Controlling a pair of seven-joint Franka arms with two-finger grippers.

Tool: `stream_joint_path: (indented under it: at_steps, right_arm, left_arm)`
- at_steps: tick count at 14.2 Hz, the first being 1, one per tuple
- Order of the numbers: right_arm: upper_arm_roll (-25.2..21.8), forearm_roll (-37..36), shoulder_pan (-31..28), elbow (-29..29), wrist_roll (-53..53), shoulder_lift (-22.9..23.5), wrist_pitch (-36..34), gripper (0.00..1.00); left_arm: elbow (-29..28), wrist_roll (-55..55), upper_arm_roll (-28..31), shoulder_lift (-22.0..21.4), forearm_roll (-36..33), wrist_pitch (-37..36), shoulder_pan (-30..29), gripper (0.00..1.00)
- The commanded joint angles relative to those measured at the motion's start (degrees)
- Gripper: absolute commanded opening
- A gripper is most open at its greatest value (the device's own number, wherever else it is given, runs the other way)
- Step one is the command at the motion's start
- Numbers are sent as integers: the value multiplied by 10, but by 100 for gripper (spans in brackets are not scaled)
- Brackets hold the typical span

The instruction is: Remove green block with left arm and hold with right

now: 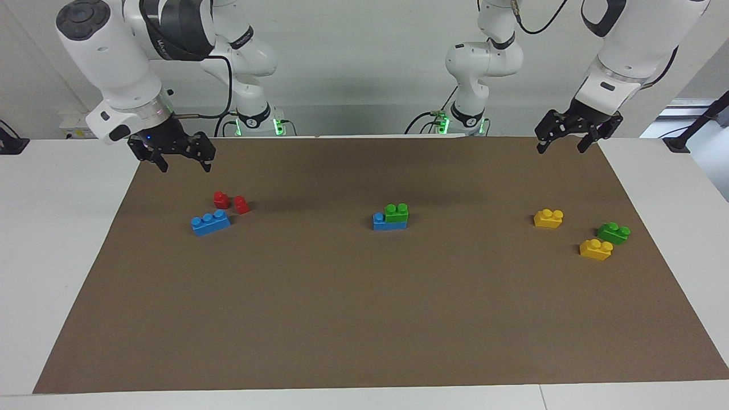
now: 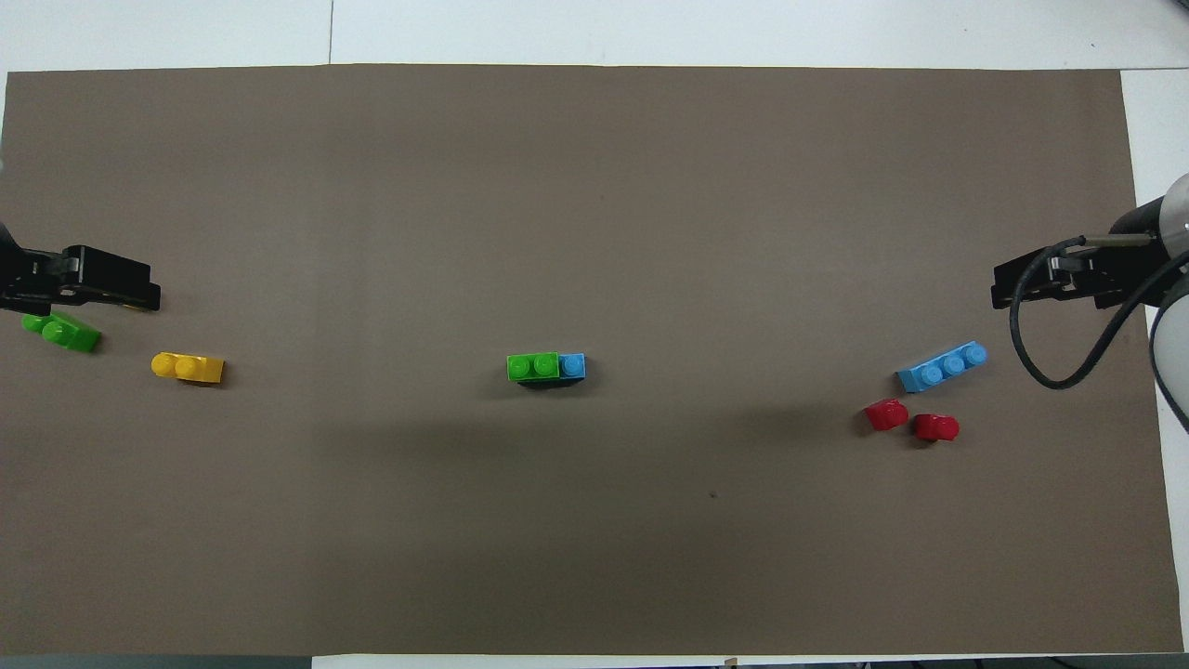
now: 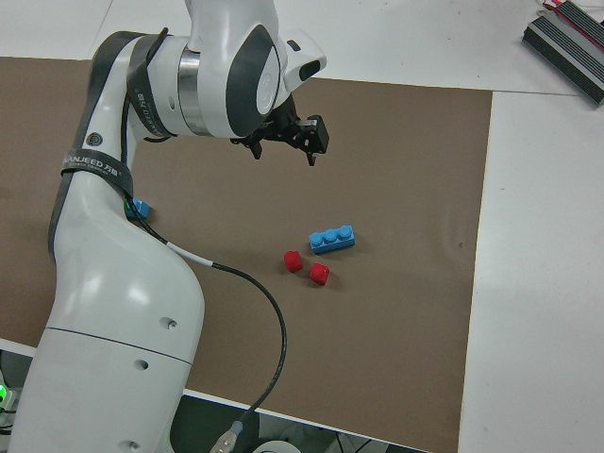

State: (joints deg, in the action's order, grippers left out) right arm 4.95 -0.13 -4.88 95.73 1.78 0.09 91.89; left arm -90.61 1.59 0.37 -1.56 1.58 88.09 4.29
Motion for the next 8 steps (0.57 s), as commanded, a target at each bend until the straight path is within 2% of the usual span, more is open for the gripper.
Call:
stream_joint_path:
  at_steps: [1, 8]
  right_arm:
    - [6, -9, -7, -1, -8, 0, -12, 100]
    - [6, -3, -19, 1, -17, -4, -14, 100]
  left_arm:
    - [-9, -10, -3, -11, 11, 5, -6, 100]
    - [-12, -7, -3, -13, 11, -1, -6, 100]
